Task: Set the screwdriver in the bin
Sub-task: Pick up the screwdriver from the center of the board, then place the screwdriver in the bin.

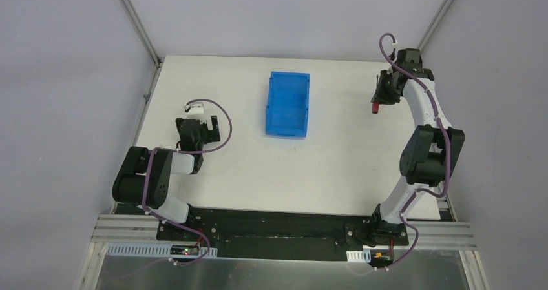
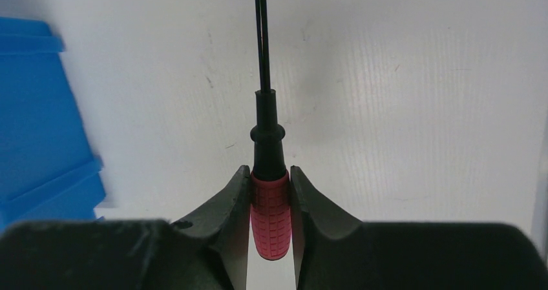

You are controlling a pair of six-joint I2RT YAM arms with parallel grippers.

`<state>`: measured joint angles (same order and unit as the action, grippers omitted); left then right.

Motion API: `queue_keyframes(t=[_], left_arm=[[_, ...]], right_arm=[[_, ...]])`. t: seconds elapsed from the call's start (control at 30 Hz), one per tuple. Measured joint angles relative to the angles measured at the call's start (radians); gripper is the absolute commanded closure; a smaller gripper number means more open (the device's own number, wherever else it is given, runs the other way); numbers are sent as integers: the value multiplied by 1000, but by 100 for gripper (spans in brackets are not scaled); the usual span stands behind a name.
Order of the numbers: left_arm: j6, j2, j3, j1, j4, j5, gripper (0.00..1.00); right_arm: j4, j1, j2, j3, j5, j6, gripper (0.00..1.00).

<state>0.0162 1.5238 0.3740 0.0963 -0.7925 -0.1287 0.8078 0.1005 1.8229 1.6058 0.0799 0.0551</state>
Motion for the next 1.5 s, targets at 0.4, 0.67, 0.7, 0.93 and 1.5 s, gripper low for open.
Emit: queue_keyframes(t=[0.4,0.67,0.7,0.93,1.5], left_arm=[[0,0,0,0,0,0,1],[0,0,0,0,0,0,1],[0,0,0,0,0,0,1],[0,0,0,0,0,0,1],[0,0,0,0,0,0,1]], right_arm=[[-28,-51,-143,-1,183,148,93],[-75,-190,-162,-2,187,241,93],[-83,-210,-162,-2,185,255,93],[-141,-325,-161,-2,150,326,93],[-198,-578,-37,23,-16,448,93]])
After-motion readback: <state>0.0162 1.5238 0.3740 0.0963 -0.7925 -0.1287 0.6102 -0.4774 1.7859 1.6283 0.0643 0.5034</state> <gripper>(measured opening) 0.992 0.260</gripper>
